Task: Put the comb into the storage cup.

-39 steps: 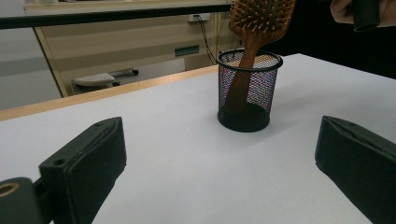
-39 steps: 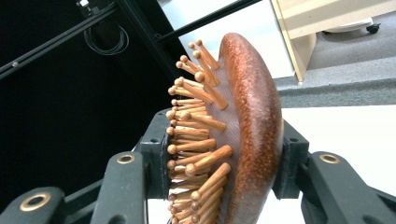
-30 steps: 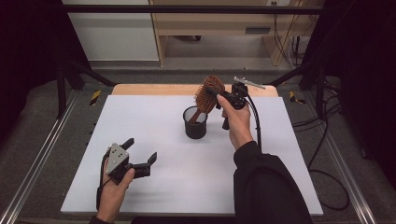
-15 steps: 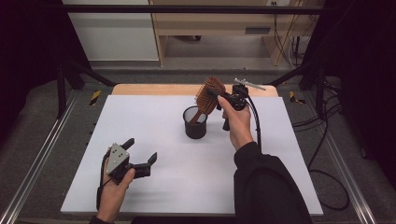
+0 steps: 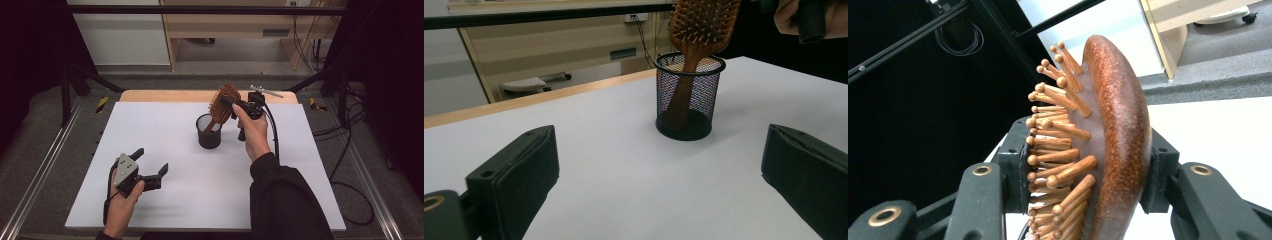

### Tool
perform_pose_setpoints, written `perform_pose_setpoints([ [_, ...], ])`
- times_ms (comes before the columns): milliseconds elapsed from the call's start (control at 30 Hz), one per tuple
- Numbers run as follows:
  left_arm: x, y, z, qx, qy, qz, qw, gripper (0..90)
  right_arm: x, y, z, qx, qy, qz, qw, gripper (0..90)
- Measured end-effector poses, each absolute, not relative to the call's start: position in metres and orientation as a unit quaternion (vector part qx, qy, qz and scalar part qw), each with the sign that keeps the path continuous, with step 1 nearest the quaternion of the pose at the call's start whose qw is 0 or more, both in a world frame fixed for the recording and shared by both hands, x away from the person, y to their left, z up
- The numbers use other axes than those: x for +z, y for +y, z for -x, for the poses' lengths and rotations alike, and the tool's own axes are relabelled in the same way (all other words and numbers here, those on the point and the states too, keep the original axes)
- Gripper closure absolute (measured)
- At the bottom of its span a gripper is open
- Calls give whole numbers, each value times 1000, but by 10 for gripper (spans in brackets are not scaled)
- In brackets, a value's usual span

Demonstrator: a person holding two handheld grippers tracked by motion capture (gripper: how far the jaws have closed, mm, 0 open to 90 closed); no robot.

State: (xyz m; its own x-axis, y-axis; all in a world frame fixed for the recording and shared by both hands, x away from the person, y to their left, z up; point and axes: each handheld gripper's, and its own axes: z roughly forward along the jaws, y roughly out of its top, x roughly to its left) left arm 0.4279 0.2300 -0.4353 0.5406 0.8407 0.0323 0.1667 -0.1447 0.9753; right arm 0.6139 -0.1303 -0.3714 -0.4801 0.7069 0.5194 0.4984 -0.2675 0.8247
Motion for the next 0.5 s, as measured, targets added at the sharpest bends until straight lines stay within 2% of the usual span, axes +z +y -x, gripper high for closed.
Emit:
perform_pose_setpoints([
  [500, -436, 229, -428, 309, 364, -691, 542, 21, -375, -136, -615, 620, 594, -508, 75, 494],
])
